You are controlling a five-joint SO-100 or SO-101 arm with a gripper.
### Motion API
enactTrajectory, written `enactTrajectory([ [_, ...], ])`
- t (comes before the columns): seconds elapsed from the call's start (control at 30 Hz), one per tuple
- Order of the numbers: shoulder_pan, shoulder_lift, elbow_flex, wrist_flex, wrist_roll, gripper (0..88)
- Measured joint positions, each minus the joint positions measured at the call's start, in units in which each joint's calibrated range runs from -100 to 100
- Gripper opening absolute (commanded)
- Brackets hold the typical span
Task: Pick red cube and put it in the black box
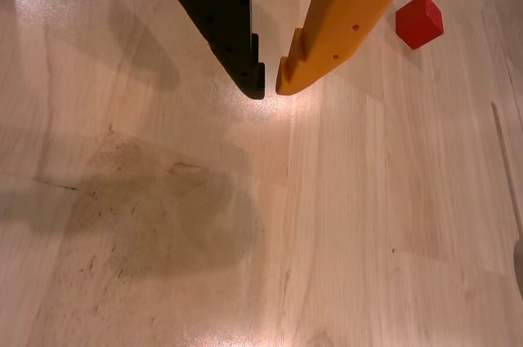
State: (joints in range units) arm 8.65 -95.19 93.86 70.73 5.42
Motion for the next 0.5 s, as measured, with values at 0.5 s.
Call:
enactTrajectory([
  [0.5,-2.52,-2.98,0.0,0.79,-5.59,1.2],
])
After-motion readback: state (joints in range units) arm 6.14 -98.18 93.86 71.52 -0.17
